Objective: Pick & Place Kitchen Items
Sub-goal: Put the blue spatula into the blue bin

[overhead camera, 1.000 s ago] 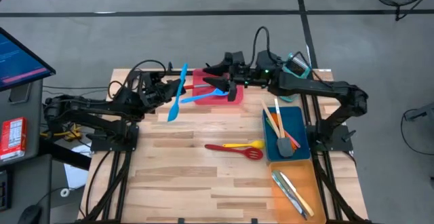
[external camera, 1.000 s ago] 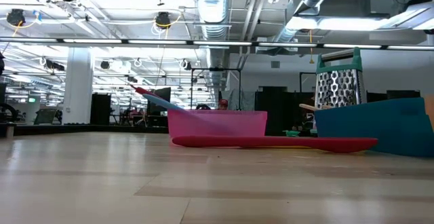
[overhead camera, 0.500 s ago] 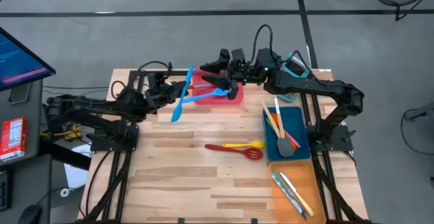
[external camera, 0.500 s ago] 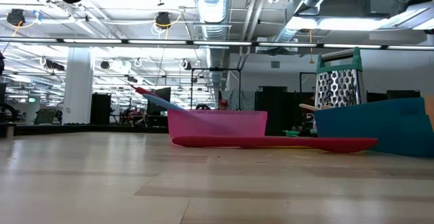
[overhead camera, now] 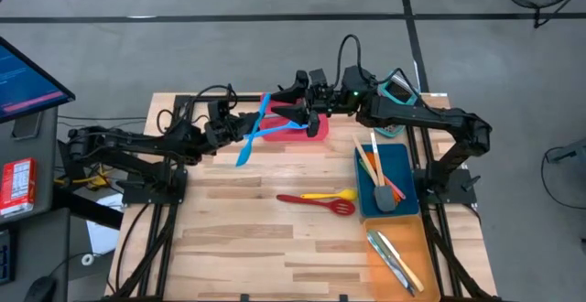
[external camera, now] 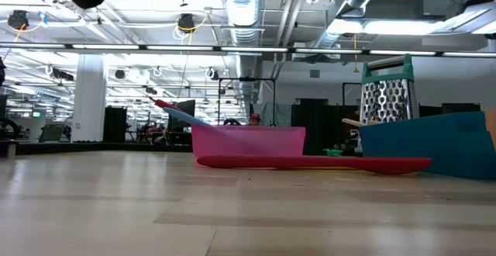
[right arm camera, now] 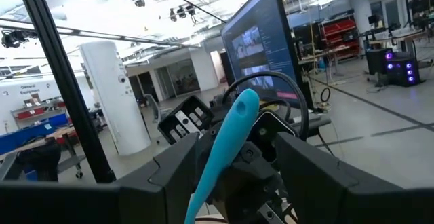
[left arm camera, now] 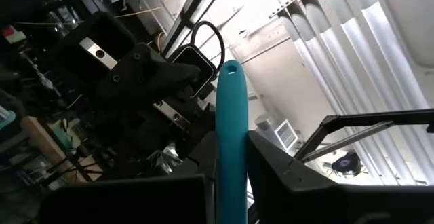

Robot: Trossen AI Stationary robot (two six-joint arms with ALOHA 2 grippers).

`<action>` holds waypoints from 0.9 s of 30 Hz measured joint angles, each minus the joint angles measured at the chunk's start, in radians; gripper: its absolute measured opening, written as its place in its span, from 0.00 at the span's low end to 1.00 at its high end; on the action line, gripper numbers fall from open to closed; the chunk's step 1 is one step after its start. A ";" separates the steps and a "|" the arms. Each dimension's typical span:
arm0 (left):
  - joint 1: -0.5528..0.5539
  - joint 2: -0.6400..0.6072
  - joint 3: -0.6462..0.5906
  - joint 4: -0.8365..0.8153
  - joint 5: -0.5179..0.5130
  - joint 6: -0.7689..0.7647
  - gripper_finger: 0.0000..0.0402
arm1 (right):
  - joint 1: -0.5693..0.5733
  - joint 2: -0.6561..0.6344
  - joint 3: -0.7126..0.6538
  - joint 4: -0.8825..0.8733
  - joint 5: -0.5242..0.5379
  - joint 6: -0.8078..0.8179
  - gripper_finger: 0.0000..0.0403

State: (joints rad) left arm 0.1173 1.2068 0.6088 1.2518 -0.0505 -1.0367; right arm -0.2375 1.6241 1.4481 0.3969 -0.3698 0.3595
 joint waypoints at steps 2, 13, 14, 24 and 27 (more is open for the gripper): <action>0.000 0.000 0.007 -0.001 0.000 0.001 0.09 | 0.000 0.000 0.000 0.000 0.000 0.000 0.49; -0.005 0.074 0.066 0.003 0.040 0.007 0.09 | -0.001 0.000 0.000 0.000 -0.026 -0.001 0.49; -0.005 0.082 0.073 0.001 0.043 0.007 0.09 | -0.001 0.000 0.000 0.000 -0.026 0.000 0.49; 0.002 0.098 0.091 0.006 0.043 0.008 0.09 | -0.001 0.000 0.000 0.002 -0.036 -0.008 0.34; 0.002 0.098 0.091 0.006 0.044 0.009 0.09 | -0.006 0.000 0.000 0.003 -0.083 -0.029 0.22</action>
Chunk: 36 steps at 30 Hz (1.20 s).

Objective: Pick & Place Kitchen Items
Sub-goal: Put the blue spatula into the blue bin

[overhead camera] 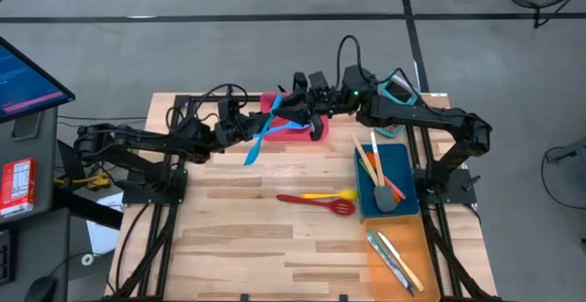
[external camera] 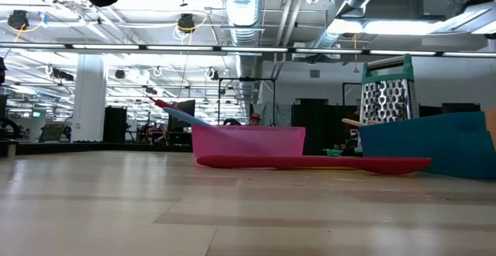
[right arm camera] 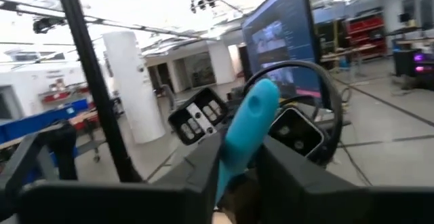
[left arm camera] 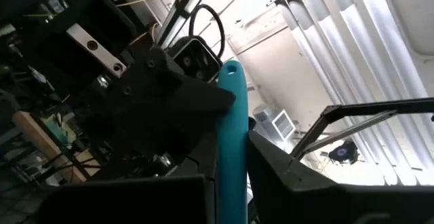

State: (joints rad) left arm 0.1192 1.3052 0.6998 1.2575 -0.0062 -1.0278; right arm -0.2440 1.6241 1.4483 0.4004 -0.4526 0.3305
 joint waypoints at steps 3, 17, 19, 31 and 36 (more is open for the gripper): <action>0.000 0.000 0.000 0.003 0.004 0.003 0.09 | -0.001 0.000 0.000 0.004 -0.055 0.000 0.10; 0.000 -0.002 0.001 0.002 0.001 0.003 0.09 | 0.008 -0.003 0.000 0.006 -0.044 0.026 0.02; 0.000 -0.002 0.002 -0.002 0.016 0.022 0.10 | 0.008 -0.013 0.000 -0.006 -0.032 0.026 0.01; 0.000 -0.004 0.001 -0.013 0.066 0.081 0.34 | 0.024 -0.145 0.000 -0.290 -0.016 0.045 0.01; 0.015 -0.004 0.001 -0.032 0.122 0.081 0.41 | 0.070 -0.223 0.001 -0.631 0.036 0.063 0.01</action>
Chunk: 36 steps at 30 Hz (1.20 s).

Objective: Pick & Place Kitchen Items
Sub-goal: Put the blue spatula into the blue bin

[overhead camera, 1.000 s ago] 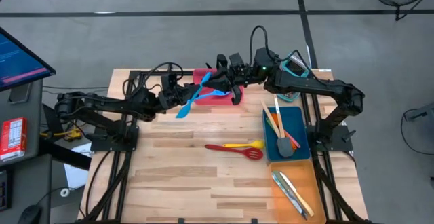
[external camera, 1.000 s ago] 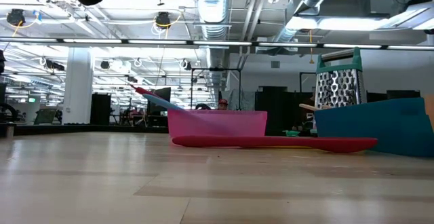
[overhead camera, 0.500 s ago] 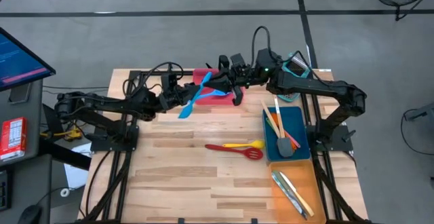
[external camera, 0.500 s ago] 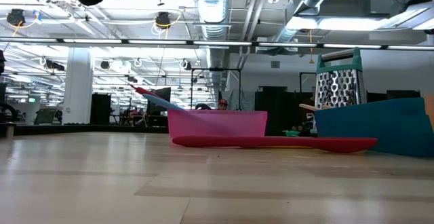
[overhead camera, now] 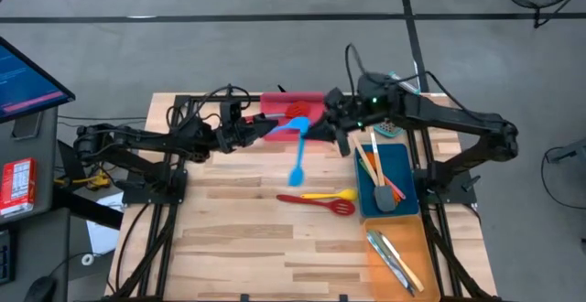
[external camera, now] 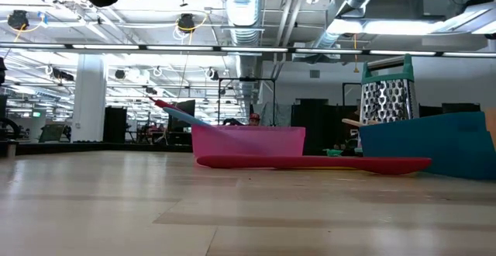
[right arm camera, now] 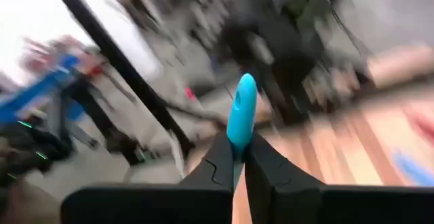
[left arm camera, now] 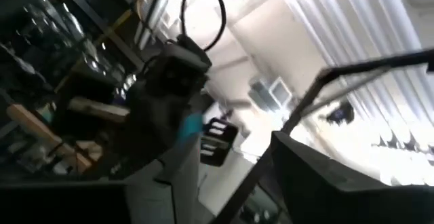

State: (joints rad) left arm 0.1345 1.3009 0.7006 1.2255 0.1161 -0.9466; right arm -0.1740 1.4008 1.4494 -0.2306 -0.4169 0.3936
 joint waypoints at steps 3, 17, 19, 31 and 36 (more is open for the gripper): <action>0.023 0.000 0.000 -0.048 0.060 0.000 0.43 | 0.036 -0.040 -0.001 -0.247 0.099 0.044 0.01; 0.089 0.000 -0.001 -0.058 0.128 -0.028 0.44 | 0.115 -0.185 -0.001 -0.949 0.285 0.395 0.01; 0.103 0.000 -0.001 -0.058 0.128 -0.030 0.44 | 0.114 -0.198 -0.001 -1.003 0.299 0.434 0.01; 0.256 0.000 -0.001 -0.154 0.288 -0.089 0.38 | 0.115 -0.200 -0.002 -1.187 0.394 0.602 0.02; 0.340 -0.001 -0.001 -0.175 0.430 -0.142 0.35 | 0.115 -0.202 -0.001 -1.191 0.390 0.629 0.02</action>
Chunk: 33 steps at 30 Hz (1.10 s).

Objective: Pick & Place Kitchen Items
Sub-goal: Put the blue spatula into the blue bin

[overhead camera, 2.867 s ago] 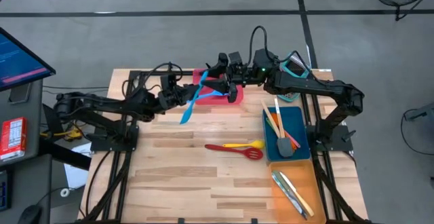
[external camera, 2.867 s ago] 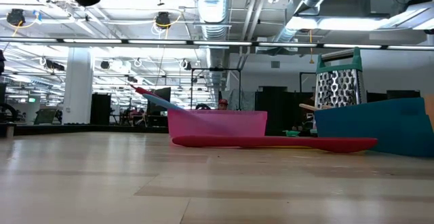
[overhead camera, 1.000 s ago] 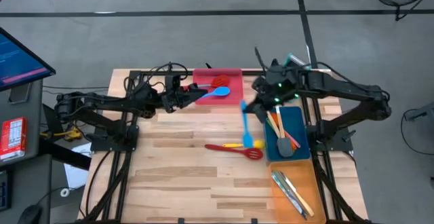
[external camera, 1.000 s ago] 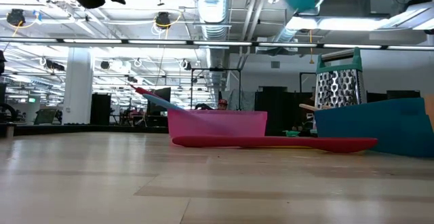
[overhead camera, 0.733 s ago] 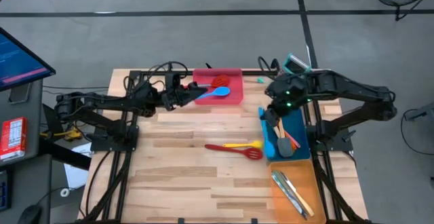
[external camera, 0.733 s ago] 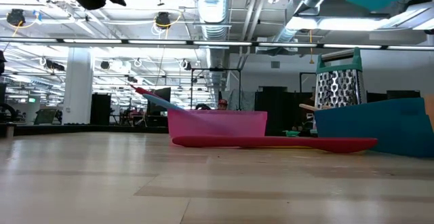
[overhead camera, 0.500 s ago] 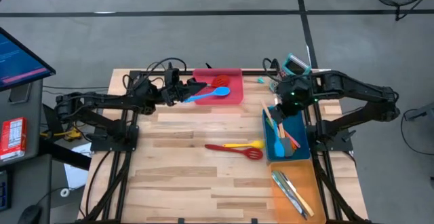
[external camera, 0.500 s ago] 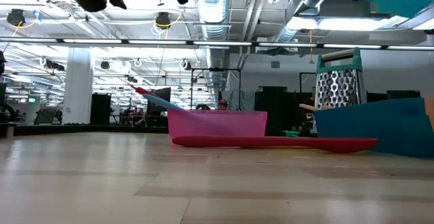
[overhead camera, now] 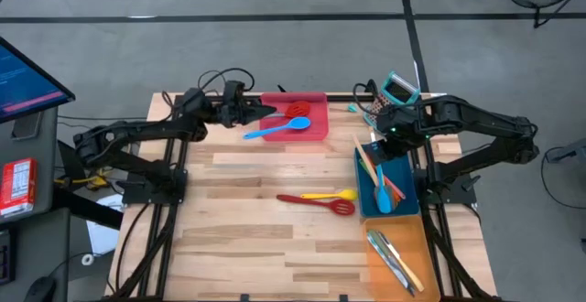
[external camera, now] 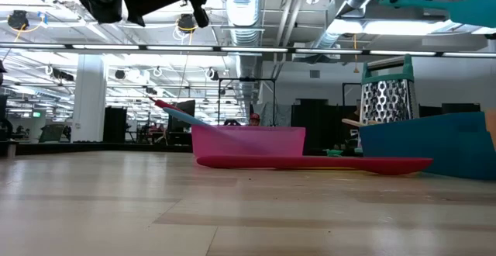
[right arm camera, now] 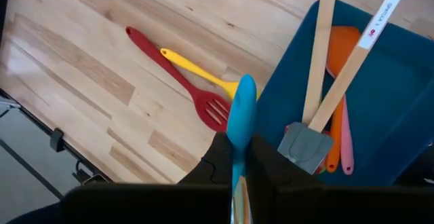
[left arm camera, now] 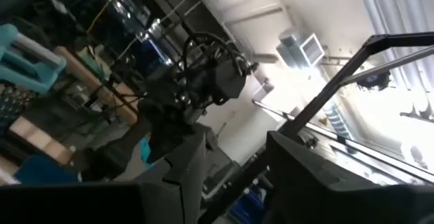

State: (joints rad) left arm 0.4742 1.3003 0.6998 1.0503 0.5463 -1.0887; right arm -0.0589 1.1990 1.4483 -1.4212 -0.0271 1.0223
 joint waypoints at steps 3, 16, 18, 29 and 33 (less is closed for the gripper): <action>0.040 0.000 0.000 -0.011 0.075 -0.049 0.33 | 0.000 0.000 0.000 0.000 -0.006 0.012 0.02; 0.063 -0.061 0.000 -0.220 0.109 -0.108 0.07 | -0.008 0.000 0.000 0.000 -0.051 0.027 0.03; 0.070 -0.109 0.000 -0.272 0.063 -0.070 0.02 | -0.012 0.000 0.000 0.000 -0.052 0.026 0.03; 0.105 -0.468 0.000 -0.706 -0.250 0.208 0.00 | -0.088 0.015 0.000 -0.002 -0.054 -0.059 0.03; 0.105 -0.573 0.000 -0.867 -0.309 0.268 0.00 | -0.135 0.057 -0.001 -0.034 -0.062 -0.129 0.03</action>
State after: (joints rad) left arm 0.5793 0.7277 0.6998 0.1830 0.2369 -0.8211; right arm -0.1936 1.2561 1.4475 -1.4556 -0.0895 0.8936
